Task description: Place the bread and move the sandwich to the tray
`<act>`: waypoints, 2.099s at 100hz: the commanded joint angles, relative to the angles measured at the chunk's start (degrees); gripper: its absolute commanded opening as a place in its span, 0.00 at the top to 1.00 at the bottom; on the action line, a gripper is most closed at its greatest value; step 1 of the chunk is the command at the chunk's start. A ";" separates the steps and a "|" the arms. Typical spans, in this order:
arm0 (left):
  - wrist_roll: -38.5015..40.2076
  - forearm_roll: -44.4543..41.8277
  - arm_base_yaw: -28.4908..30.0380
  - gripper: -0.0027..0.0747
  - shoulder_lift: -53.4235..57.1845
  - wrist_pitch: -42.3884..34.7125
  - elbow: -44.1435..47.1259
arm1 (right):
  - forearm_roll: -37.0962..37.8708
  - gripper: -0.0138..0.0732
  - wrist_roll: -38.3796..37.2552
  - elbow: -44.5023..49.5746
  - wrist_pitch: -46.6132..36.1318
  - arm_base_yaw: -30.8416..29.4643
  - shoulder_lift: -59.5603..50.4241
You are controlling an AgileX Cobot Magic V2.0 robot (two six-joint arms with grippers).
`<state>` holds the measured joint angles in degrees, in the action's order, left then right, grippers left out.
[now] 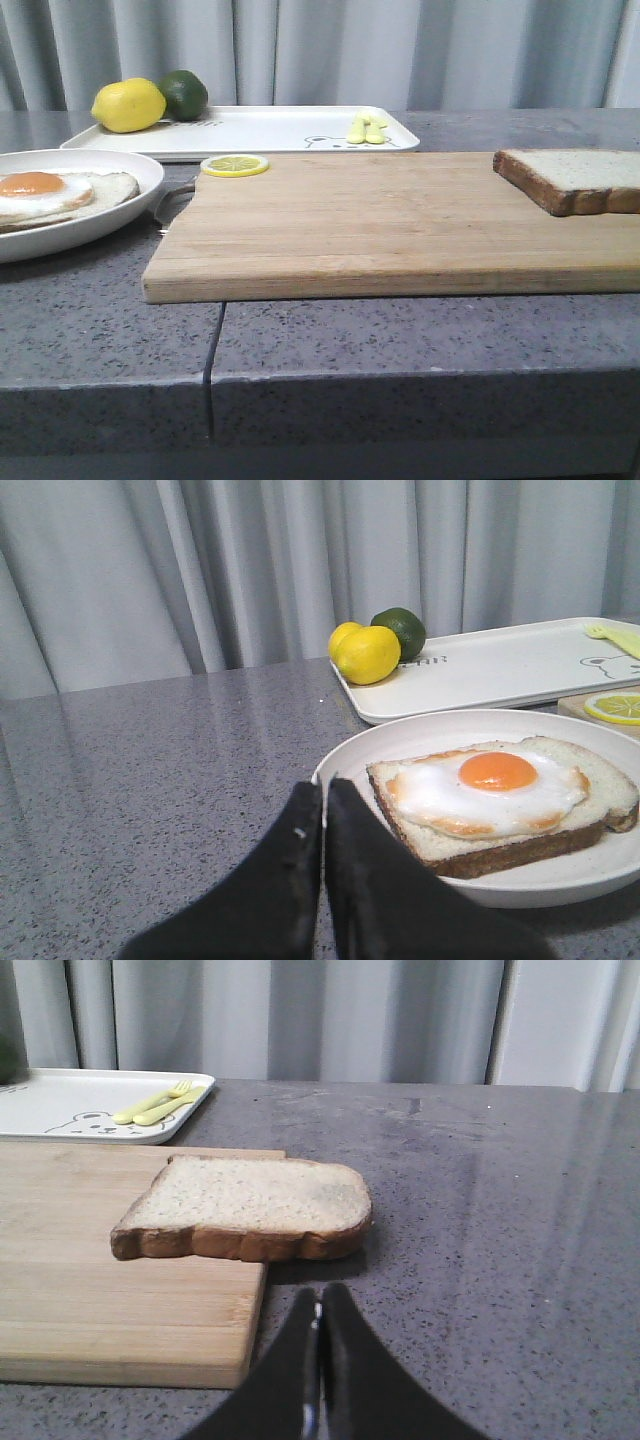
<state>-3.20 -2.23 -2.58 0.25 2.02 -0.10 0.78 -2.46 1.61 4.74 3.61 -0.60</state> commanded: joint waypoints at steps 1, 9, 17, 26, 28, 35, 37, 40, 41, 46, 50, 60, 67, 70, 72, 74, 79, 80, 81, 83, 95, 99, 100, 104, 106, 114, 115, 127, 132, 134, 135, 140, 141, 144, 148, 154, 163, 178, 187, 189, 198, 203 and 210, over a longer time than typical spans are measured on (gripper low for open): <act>0.28 0.24 0.11 0.99 1.79 -4.21 0.95 | 0.57 0.92 0.17 0.08 -4.74 -0.21 -0.85; 0.28 0.24 0.11 0.99 1.79 -4.21 0.95 | 0.57 0.92 0.17 0.08 -4.74 -0.21 -0.85; 0.28 0.24 0.11 0.99 1.79 -4.21 0.95 | 0.57 0.92 0.17 0.08 -4.74 -0.21 -0.85; 0.28 0.24 0.11 0.99 1.79 -4.21 0.95 | 0.57 0.92 0.17 0.08 -4.74 -0.21 -0.85; 0.28 0.24 0.11 0.99 1.79 -4.21 0.95 | 0.57 0.92 0.17 0.08 -4.74 -0.21 -0.85; 0.28 0.24 0.11 0.99 1.79 -4.21 0.95 | 0.57 0.92 0.17 0.08 -4.74 -0.21 -0.85; 0.28 0.24 0.11 0.99 1.79 -4.21 0.95 | 0.57 0.92 0.17 0.08 -4.74 -0.21 -0.85; 0.28 0.24 0.11 0.99 1.79 -4.21 0.95 | 0.57 0.92 0.17 0.08 -4.74 -0.21 -0.85; 0.28 0.24 0.11 0.99 1.79 -4.21 0.95 | 0.57 0.92 0.17 0.08 -4.74 -0.21 -0.85; 0.28 0.24 0.11 0.99 1.79 -4.21 0.95 | 0.57 0.92 0.17 0.08 -4.74 -0.21 -0.85; 0.28 0.24 0.11 0.99 1.79 -4.21 0.95 | 0.57 0.92 0.17 0.08 -4.74 -0.21 -0.85; 0.28 0.24 0.11 0.99 1.79 -4.21 0.95 | 0.57 0.92 0.17 0.08 -4.74 -0.21 -0.85; 0.28 0.24 0.11 0.99 1.79 -4.31 0.95 | 0.57 0.92 0.17 0.08 -4.74 -0.21 -0.85; 0.28 0.35 0.11 0.99 1.79 -4.31 0.95 | 0.57 0.92 0.17 0.08 -4.74 -0.21 -0.85; 0.28 0.55 0.11 0.99 1.79 -4.31 0.95 | 0.57 0.92 0.17 0.08 -4.74 -0.21 -0.85; 0.28 0.91 0.11 0.99 1.79 -4.31 0.95 | 0.57 0.92 0.17 0.08 -4.74 -0.21 -0.85; 0.28 1.80 0.11 0.99 1.79 -4.31 0.95 | 0.57 0.92 0.17 0.08 -5.75 -0.21 -0.85; 0.28 2.23 0.11 0.99 1.79 -4.31 0.95 | 0.57 0.92 0.17 0.08 -5.97 -0.21 -0.85; 0.28 2.23 0.11 0.99 1.79 -4.31 0.95 | 0.57 0.92 0.17 0.08 -6.03 -0.21 -0.85; 0.28 2.23 0.11 0.99 1.79 -4.31 0.95 | 0.57 0.92 0.17 0.08 -6.30 -0.21 -0.85; 0.28 3.09 0.11 0.99 1.79 -4.31 0.95 | 0.57 0.92 0.17 0.08 -7.06 -0.21 -0.85; 0.28 4.09 0.11 0.99 1.79 -4.39 0.95 | 0.57 0.92 0.17 0.08 -7.25 -0.21 -0.85; 0.28 4.30 0.11 0.99 1.79 -4.39 0.95 | 0.57 0.92 0.17 0.08 -7.25 -0.21 -0.85; 0.28 5.92 0.11 0.99 1.79 -4.39 0.95 | 0.57 0.92 0.17 0.08 -7.24 -0.21 -0.85; 0.28 6.82 0.11 0.99 1.79 -4.39 0.95 | 0.57 0.92 0.17 0.08 -7.24 -0.21 -0.85; 0.28 8.25 0.11 0.99 1.79 -4.39 0.43 | 0.57 0.92 0.17 0.02 -7.24 -0.21 -0.85; 0.28 8.42 0.11 0.99 1.79 -4.26 0.25 | 0.57 0.92 0.17 0.02 -7.24 -0.21 -0.85; 0.28 8.65 0.11 0.99 1.69 -2.02 -2.96 | 0.57 0.92 0.17 -1.55 -4.37 -0.21 -0.85; 0.28 8.65 0.11 0.99 1.23 0.92 -5.39 | 0.57 0.92 0.17 -3.22 -1.40 -0.21 -0.77; 0.28 8.65 0.11 0.99 1.01 2.16 -6.05 | 0.57 0.92 0.17 -4.00 -0.04 -0.21 -0.77; 0.28 8.65 0.11 0.99 0.81 2.59 -6.73 | 0.57 0.92 0.17 -4.56 0.41 -0.21 -0.72; 0.28 8.65 0.11 0.99 -0.25 6.17 -9.20 | 0.57 0.92 0.17 -6.38 3.51 -0.21 -0.64; 0.28 8.65 0.11 0.99 -0.41 6.61 -9.57 | 0.62 0.92 0.17 -7.01 4.40 -0.21 -0.65; 0.28 8.77 0.11 0.99 -1.46 8.24 -11.34 | 0.63 0.92 0.17 -8.63 6.18 -0.21 -0.58; 0.28 8.89 0.11 0.99 -2.66 10.46 -13.11 | 0.67 0.92 0.17 -10.27 8.74 -0.21 -0.46; 0.28 9.39 0.11 0.99 -5.27 13.12 -16.36 | 0.67 0.92 0.17 -13.21 12.05 -0.21 0.28; 0.28 12.13 0.11 0.99 -9.81 15.73 -21.26 | 0.67 0.92 0.17 -17.21 16.34 -0.21 2.75; 0.28 18.40 0.11 0.99 -18.55 20.31 -30.06 | 0.67 0.92 0.17 -22.99 20.35 -0.21 8.94; 0.28 19.01 0.11 0.99 -23.86 24.40 -35.40 | 0.67 0.92 0.17 -26.23 21.23 -0.21 13.25; 0.28 19.01 0.11 0.99 -25.05 25.47 -36.58 | 0.67 0.92 0.17 -26.99 21.33 -0.21 14.23; 0.28 19.01 0.11 0.99 -29.60 30.21 -41.30 | 0.67 0.92 0.17 -30.17 21.52 -0.21 18.33; 0.28 19.01 0.11 0.99 -31.94 32.64 -43.25 | 0.67 0.92 0.17 -31.90 21.55 -0.21 20.43; 0.28 19.01 0.11 0.99 -34.88 35.49 -45.83 | 0.67 0.92 0.17 -34.19 21.66 -0.21 23.41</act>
<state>-3.20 15.55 -2.58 -31.07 36.92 -41.34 0.78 -2.46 -28.31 30.09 3.61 18.68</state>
